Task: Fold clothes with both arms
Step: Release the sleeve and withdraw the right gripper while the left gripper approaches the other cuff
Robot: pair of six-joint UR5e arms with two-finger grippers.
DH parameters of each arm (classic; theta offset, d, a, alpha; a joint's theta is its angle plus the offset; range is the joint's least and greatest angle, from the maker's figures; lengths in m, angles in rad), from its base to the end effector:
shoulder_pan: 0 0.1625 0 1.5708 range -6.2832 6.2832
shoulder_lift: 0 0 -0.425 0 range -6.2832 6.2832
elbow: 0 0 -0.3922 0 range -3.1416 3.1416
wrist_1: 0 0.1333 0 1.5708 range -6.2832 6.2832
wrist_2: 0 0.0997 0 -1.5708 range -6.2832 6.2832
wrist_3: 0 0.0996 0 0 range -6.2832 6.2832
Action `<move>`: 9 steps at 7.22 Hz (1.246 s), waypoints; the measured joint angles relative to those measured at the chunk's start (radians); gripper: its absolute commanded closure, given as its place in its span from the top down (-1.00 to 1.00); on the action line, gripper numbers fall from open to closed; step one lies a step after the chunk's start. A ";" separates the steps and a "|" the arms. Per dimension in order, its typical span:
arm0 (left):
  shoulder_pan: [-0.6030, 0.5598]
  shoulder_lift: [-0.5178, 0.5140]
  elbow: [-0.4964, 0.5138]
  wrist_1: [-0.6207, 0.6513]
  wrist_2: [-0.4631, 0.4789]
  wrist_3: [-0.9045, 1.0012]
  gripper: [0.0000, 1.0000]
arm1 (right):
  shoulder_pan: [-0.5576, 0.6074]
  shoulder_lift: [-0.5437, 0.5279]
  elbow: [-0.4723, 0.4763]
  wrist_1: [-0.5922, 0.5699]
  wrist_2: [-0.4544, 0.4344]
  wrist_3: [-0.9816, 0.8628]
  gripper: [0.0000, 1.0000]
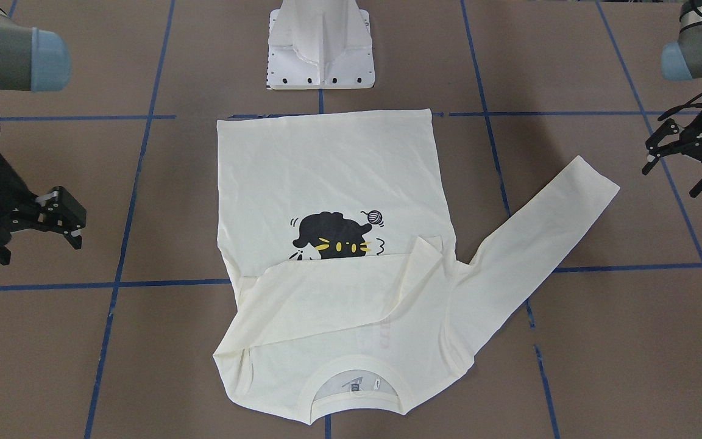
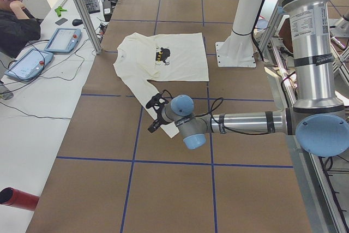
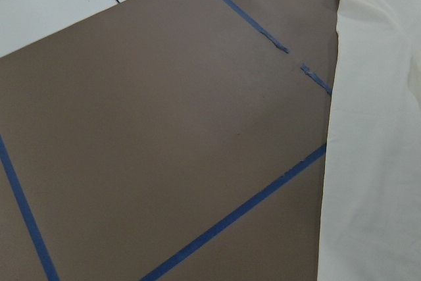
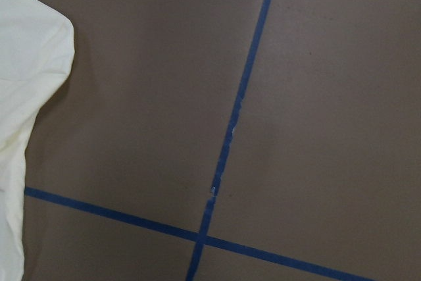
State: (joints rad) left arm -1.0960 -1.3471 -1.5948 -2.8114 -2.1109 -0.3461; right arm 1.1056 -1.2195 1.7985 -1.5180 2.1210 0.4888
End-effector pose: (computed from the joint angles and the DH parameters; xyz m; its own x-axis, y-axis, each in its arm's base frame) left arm 0.1164 -0.4059 0.6119 0.6051 0.5876 -0.5372 -0.0274 0.6897 0.7235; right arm -0.1989 -0.5773 0.3566 0.7203 -0.2426 0.6498 0.0269 0.9459 0.3233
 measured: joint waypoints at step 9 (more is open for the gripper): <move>0.429 0.101 -0.022 -0.051 0.346 0.004 0.77 | 0.084 -0.225 0.069 0.151 0.093 -0.011 1.00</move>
State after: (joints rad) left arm -0.6666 -1.2464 -1.6164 -2.8621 -1.7651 -0.3422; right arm 1.1895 -1.4450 1.8678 -1.3668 2.2140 0.4782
